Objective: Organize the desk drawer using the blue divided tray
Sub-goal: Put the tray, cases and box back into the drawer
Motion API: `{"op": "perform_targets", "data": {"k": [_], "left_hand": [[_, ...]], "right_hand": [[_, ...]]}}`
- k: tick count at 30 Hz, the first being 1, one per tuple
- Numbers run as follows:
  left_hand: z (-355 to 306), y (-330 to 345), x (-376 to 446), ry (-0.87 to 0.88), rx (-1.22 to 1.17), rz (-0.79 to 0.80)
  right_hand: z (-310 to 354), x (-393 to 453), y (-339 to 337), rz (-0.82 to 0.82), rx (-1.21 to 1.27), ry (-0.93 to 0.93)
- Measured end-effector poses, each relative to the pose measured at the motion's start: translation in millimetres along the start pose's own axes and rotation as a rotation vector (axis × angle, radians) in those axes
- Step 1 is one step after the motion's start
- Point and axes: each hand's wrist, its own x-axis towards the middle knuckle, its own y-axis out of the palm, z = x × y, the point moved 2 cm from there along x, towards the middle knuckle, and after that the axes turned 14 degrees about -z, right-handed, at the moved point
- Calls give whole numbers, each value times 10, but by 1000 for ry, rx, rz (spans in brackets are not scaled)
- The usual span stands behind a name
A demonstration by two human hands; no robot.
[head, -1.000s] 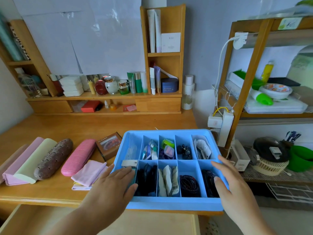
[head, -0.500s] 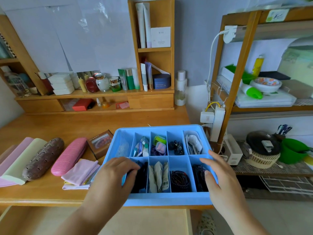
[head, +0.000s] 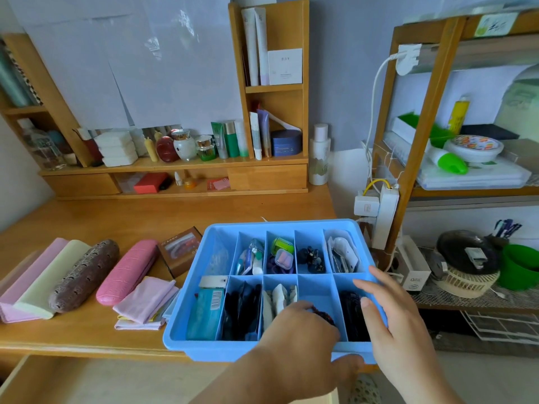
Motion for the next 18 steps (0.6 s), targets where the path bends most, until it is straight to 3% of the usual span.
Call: {"op": "perform_targets", "data": {"k": [6,10,12,14,16,18], "left_hand": [[-2,-29,-143,29,6,-124],[175,-199,-595,70,-264,-518],[502,-384,-784,-99,-284,-760],[905,-569,-869,-410,-165,-870],[1275,-634,-911,-765,-140,-759],[1502,-584,-871,-1010,-218,-568]], "right_hand": [[36,10,-13,11,0,-5],[10,73,-35,124,81,176],[-5,220,-61,197,69,286],[-15,419,-71,228,38,332],[-2,562,-52,226,-15,370],[1,652,-18,228,-42,377]]}}
